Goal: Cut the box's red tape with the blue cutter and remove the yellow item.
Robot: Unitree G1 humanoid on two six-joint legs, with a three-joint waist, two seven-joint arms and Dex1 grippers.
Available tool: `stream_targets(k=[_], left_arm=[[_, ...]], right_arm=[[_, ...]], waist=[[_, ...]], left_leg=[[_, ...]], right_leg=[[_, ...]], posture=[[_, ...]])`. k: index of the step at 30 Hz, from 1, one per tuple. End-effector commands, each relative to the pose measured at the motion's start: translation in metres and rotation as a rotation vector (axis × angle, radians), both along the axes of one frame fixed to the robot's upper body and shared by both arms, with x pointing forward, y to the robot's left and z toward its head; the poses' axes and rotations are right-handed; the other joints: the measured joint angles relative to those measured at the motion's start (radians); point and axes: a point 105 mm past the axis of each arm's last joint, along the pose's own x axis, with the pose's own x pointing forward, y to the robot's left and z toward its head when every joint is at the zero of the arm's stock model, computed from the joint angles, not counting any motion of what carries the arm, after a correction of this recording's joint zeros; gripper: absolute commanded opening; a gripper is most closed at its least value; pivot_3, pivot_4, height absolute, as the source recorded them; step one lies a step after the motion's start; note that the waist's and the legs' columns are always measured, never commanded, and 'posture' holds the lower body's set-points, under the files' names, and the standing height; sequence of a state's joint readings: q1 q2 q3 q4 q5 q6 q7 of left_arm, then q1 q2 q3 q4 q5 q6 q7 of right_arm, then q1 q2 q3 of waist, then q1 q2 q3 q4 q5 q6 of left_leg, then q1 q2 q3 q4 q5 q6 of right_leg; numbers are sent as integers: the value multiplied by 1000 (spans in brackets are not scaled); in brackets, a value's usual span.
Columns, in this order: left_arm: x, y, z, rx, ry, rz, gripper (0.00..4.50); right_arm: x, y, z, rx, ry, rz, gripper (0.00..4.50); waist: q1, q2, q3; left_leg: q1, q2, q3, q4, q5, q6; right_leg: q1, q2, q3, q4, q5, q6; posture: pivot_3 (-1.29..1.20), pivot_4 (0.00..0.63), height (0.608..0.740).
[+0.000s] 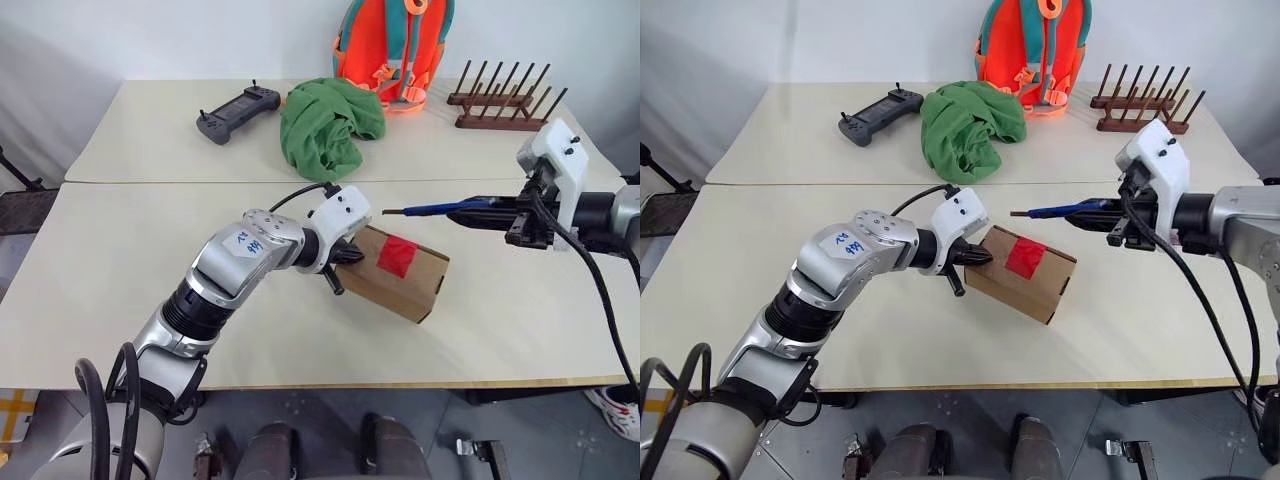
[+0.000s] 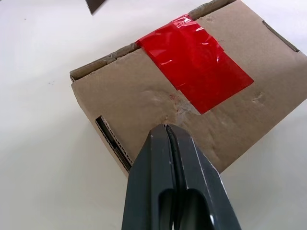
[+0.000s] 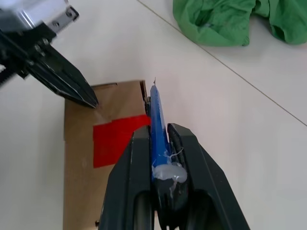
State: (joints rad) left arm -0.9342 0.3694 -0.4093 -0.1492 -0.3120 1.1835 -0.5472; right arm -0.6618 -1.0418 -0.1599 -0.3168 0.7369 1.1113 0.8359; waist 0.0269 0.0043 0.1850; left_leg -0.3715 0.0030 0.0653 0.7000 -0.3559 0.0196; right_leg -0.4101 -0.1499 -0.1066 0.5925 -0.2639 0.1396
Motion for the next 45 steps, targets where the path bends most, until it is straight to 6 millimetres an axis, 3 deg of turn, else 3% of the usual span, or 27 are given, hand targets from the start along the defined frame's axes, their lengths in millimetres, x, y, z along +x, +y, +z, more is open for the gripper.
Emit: stream_targets(k=[1,8,17,29,39,45], left_arm=[[5,5,-4,23,-4,35,27],[5,5,-6,36,4,37,27],[1,4,-10,65,34,24,27],[-1,2,-10,68,32,20,27],[-1,2,-10,63,31,23,27],[0,2,-9,61,28,27,27]], right_arm=[[-6,2,7,-11,-39,12,163],[-11,-2,-9,-47,25,15,163],[-9,-7,-13,-67,34,-3,163],[-4,-4,4,-28,-19,5,163],[-7,-1,-15,-63,42,37,163],[2,0,-21,-85,38,32,163]], waist=[[0,0,0],[0,0,0],[0,0,0],[0,0,0],[0,0,0],[-1,0,0]], left_leg=[[0,0,0,0,0,0],[0,0,0,0,0,0],[0,0,0,0,0,0],[0,0,0,0,0,0],[0,0,0,0,0,0],[0,0,0,0,0,0]], right_leg=[[0,0,0,0,0,0],[0,0,0,0,0,0],[0,0,0,0,0,0],[0,0,0,0,0,0],[0,0,0,0,0,0],[0,0,0,0,0,0]], posture=[[0,150,740],[0,150,740],[0,150,740],[0,150,740],[0,150,740],[0,150,740]])
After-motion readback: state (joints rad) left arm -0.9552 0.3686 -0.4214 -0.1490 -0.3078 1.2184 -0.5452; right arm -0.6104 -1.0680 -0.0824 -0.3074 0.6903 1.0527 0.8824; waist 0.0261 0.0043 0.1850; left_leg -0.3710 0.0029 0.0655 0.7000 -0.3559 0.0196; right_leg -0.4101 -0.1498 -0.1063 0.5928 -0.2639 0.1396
